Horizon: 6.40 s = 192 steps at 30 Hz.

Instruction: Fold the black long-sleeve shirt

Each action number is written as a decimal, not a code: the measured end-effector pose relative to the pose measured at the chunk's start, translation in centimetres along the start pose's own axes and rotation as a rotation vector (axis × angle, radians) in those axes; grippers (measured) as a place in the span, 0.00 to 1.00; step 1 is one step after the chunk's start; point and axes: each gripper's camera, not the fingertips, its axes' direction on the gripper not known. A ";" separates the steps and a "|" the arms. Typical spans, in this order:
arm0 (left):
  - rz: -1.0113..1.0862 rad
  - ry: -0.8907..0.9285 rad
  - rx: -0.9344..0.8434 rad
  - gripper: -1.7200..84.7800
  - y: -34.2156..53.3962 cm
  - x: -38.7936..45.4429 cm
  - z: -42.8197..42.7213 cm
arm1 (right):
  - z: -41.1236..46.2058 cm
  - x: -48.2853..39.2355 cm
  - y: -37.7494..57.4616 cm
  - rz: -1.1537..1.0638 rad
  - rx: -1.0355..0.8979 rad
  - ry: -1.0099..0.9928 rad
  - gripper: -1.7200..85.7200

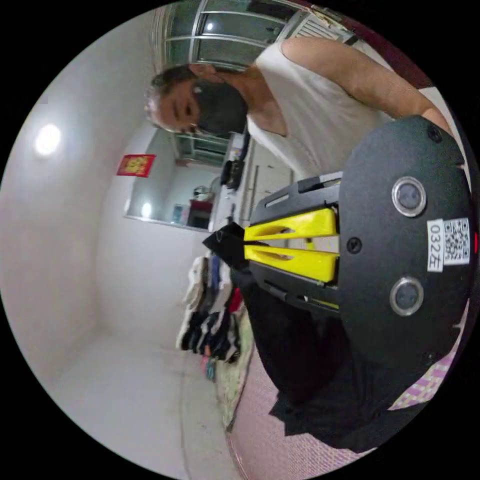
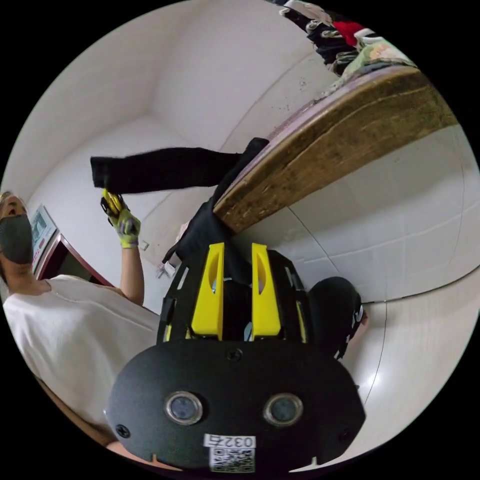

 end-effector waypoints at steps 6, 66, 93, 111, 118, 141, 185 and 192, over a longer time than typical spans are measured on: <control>-0.156 -0.065 -0.471 0.01 9.6 -2.5 10.8 | 0.7 -4.0 -4.0 -0.093 -0.045 -0.013 0.12; -0.201 0.050 -0.155 0.00 16.7 -13.1 18.5 | 35.1 -15.1 -52.5 0.021 -0.528 0.170 0.13; -0.133 -0.133 -0.020 0.00 12.4 -8.7 17.1 | 22.5 -23.4 -27.2 -0.273 -0.622 0.110 0.01; -0.217 -0.127 -0.216 0.02 13.2 -7.5 25.3 | 21.7 -15.6 -21.3 -0.243 -0.650 0.262 0.03; -0.291 -0.176 -0.283 0.03 16.9 -5.8 24.8 | 15.6 -13.4 -15.3 -0.203 -0.480 0.085 0.10; -0.320 -0.497 -0.284 0.01 6.5 -7.9 27.8 | 16.1 -8.6 2.0 -0.396 -0.372 0.082 0.09; -1.268 -1.440 0.790 0.15 28.7 1.7 -26.5 | 11.8 -8.6 1.8 -0.333 -0.281 0.088 0.01; -1.282 -1.374 0.792 0.09 29.7 -0.6 -27.1 | 11.4 -10.3 0.4 -0.366 -0.295 0.068 0.01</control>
